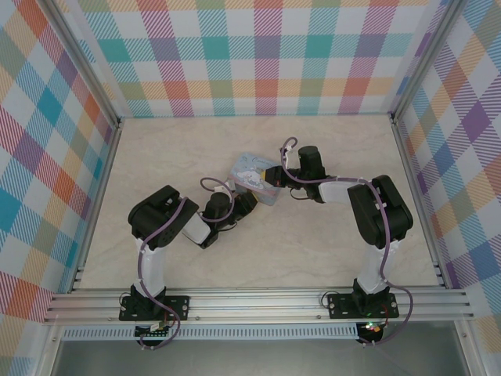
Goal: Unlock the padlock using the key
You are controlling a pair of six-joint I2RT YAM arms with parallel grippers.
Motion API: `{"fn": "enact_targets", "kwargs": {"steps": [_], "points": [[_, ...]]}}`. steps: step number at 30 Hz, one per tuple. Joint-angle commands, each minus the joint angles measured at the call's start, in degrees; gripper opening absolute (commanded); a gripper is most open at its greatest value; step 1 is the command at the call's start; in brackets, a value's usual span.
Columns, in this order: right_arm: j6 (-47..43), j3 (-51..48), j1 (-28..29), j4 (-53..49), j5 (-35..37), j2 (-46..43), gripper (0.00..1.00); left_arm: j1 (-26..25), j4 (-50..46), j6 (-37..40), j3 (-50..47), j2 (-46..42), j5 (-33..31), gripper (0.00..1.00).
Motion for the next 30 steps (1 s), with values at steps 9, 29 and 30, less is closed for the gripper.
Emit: {"fn": "enact_targets", "kwargs": {"steps": [9, 29, 30], "points": [[1.06, -1.82, 0.51, -4.35, -1.01, -2.84, 0.0, -1.24, -1.8, 0.72, 0.68, -0.59, -1.64, 0.11], [-9.96, -16.56, -0.45, -16.93, -6.25, -21.91, 0.0, -1.18, -14.21, 5.25, 1.69, -11.3, 8.8, 0.0], [-9.93, -16.68, -0.37, -16.33, -6.48, -21.12, 0.0, -1.14, -14.23, 5.11, 1.88, -11.61, 9.48, 0.0]]}}
